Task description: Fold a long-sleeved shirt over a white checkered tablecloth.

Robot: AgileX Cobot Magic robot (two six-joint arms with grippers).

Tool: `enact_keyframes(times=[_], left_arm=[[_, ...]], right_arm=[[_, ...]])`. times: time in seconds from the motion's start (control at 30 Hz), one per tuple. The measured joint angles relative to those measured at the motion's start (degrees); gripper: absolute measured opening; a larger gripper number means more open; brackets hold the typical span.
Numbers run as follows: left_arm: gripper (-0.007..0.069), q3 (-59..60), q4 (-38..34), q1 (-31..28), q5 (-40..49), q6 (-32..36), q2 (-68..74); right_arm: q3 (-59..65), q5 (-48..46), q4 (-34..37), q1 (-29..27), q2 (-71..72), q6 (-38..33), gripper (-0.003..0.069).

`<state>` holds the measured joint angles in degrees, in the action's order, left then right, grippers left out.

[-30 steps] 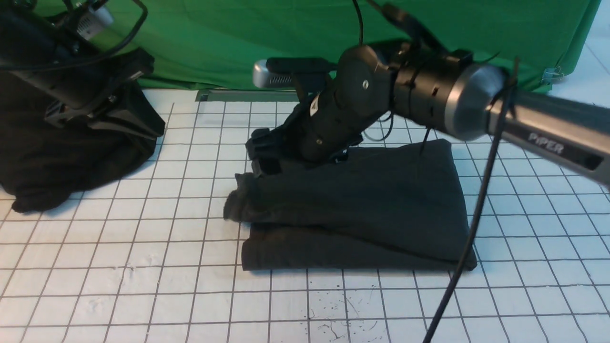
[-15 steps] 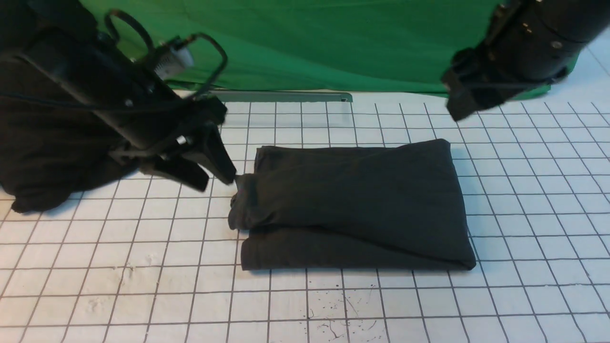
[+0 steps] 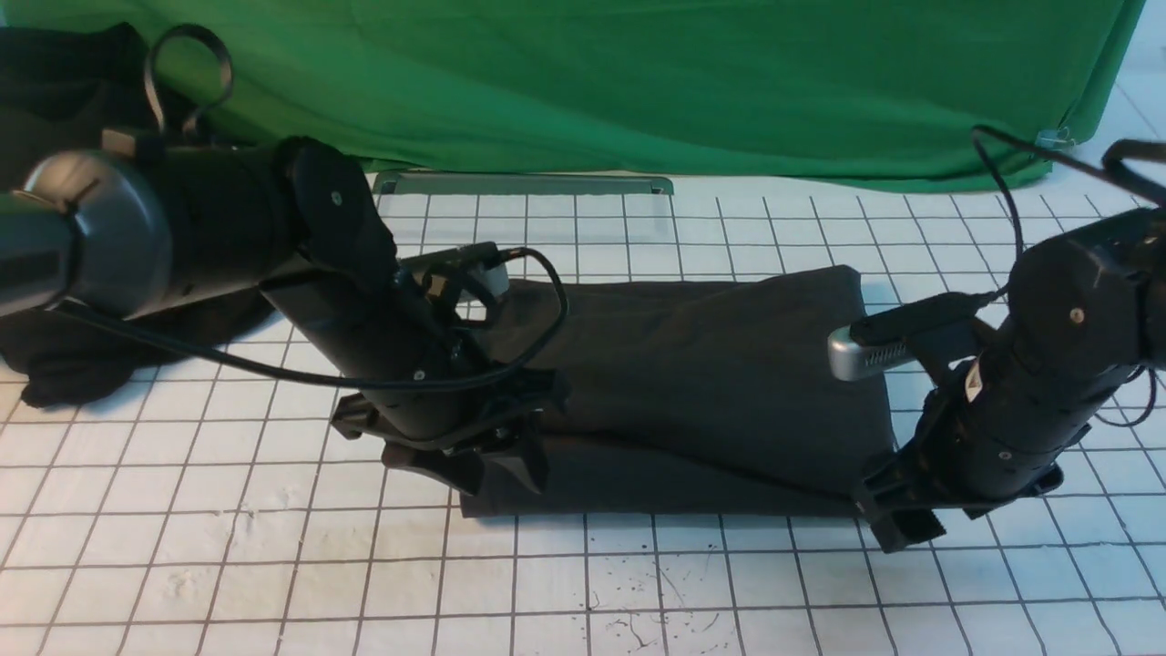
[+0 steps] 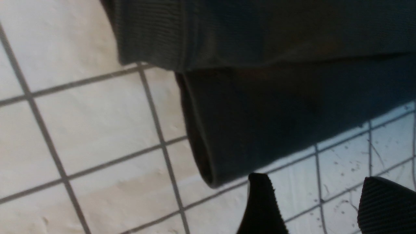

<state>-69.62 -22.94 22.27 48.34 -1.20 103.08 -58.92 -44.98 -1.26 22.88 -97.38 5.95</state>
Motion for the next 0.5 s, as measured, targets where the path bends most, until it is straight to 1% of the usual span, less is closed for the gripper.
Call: enact_keyframes(times=[0.13, 0.27, 0.3, 0.37, 0.4, 0.43, 0.47, 0.5], left_arm=[[0.0386, 0.06, 0.15, 0.00, -1.24, -1.11, 3.15], [0.0379, 0.12, -0.58, 0.00, -2.66, -1.38, 4.79], [0.0349, 0.17, -0.88, 0.00, -3.16, -1.38, 5.30], [0.0288, 0.17, -1.19, 0.00, -3.59, -1.38, 5.45], [0.0270, 0.17, -1.27, 0.00, -3.60, -1.38, 5.45], [0.0187, 0.24, -1.68, 0.00, -4.24, -1.38, 5.45], [0.0130, 0.24, -1.92, 0.00, -4.38, -1.38, 5.45], [0.0090, 0.24, -2.14, 0.00, -4.50, -1.32, 5.45]], right_arm=[[0.07, 5.74, 0.38, 0.00, -4.01, 0.37, 0.0543], [0.07, 7.49, 0.43, 0.00, -5.73, 0.37, 0.0542], [0.07, 8.23, 0.55, 0.00, -6.23, 0.37, 0.0524], [0.07, 9.01, 0.73, 0.00, -6.30, 0.37, 0.0462], [0.07, 9.01, 0.79, 0.00, -6.36, 0.37, 0.0452], [0.07, 9.80, 0.88, 0.00, -6.32, 0.32, 0.0327], [0.07, 9.96, 0.88, 0.00, -6.32, 0.27, 0.0239], [0.07, 10.03, 0.82, 0.00, -6.32, 0.28, 0.0185]])
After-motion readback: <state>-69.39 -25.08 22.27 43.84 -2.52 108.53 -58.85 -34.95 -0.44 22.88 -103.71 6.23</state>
